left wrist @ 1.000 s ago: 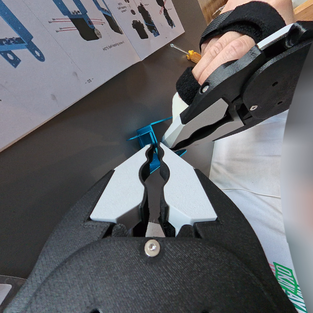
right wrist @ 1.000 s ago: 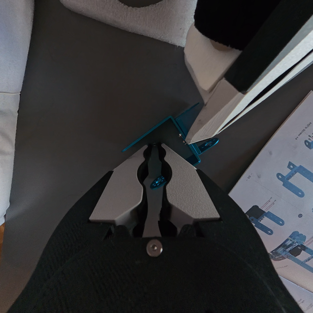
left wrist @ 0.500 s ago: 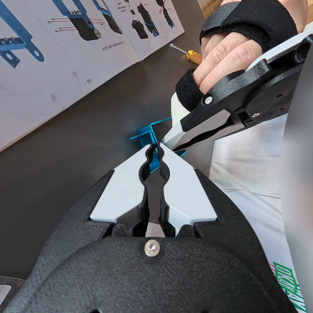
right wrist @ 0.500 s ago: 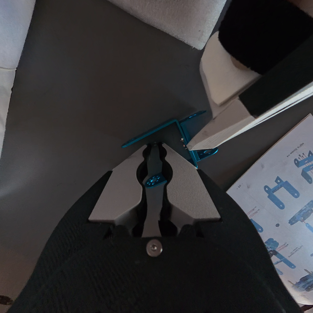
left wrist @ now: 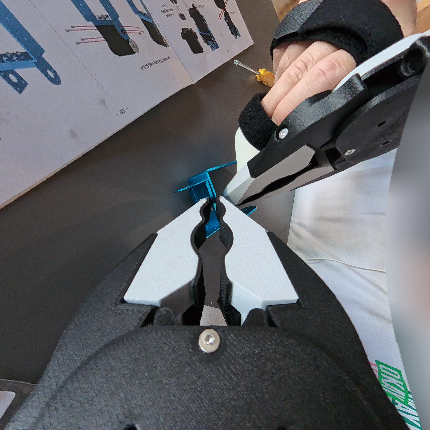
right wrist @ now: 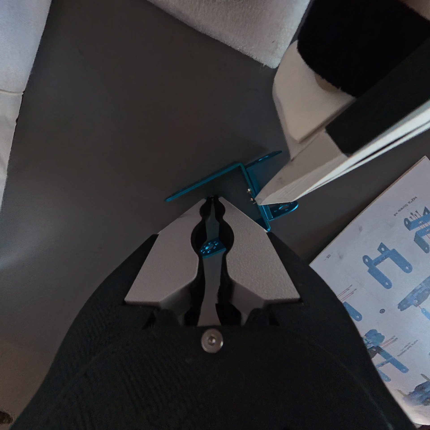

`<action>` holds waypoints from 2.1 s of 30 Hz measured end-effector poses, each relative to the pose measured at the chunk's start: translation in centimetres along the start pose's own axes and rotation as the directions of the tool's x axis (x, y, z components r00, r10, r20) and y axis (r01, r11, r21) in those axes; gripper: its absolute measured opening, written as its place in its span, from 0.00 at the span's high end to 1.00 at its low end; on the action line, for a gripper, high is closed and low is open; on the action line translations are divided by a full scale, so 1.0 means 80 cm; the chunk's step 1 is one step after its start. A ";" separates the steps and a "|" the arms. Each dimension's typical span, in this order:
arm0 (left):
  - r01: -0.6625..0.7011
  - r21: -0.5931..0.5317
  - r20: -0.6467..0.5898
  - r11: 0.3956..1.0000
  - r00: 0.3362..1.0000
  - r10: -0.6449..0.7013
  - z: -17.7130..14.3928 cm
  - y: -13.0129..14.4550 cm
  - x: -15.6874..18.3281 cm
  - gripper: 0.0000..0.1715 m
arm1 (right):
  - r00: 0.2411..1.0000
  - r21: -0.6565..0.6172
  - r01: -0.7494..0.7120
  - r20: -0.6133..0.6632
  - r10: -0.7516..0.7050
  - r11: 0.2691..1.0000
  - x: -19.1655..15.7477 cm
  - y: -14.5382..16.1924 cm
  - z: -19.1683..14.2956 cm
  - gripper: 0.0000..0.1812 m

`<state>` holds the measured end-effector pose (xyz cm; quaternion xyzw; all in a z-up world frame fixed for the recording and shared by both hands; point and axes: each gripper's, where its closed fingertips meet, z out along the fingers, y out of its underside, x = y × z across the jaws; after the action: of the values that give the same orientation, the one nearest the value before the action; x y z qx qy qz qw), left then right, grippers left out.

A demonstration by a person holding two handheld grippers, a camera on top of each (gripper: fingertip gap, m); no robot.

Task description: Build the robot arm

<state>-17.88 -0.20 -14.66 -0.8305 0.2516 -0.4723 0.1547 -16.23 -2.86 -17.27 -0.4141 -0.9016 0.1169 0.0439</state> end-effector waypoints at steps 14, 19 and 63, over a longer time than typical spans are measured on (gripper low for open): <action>0.014 0.002 -0.020 1.000 1.000 -0.014 0.001 0.000 0.001 0.98 | 0.806 0.350 -0.003 -0.554 0.210 0.937 0.026 -0.001 -0.031 1.00; 0.021 0.003 -0.031 1.000 0.999 -0.021 0.002 0.000 0.002 0.99 | 0.705 0.414 0.058 -0.661 0.256 0.908 0.029 -0.009 -0.035 1.00; 0.018 0.022 0.008 1.000 1.000 -0.018 -0.001 -0.004 -0.004 0.99 | 0.972 0.152 -0.211 -0.072 0.224 0.965 0.003 0.022 -0.020 0.95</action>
<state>-18.03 0.23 -14.68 -0.8328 0.2381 -0.4731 0.1607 -14.81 -1.26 -16.19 -0.5113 -0.8370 0.1672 0.1004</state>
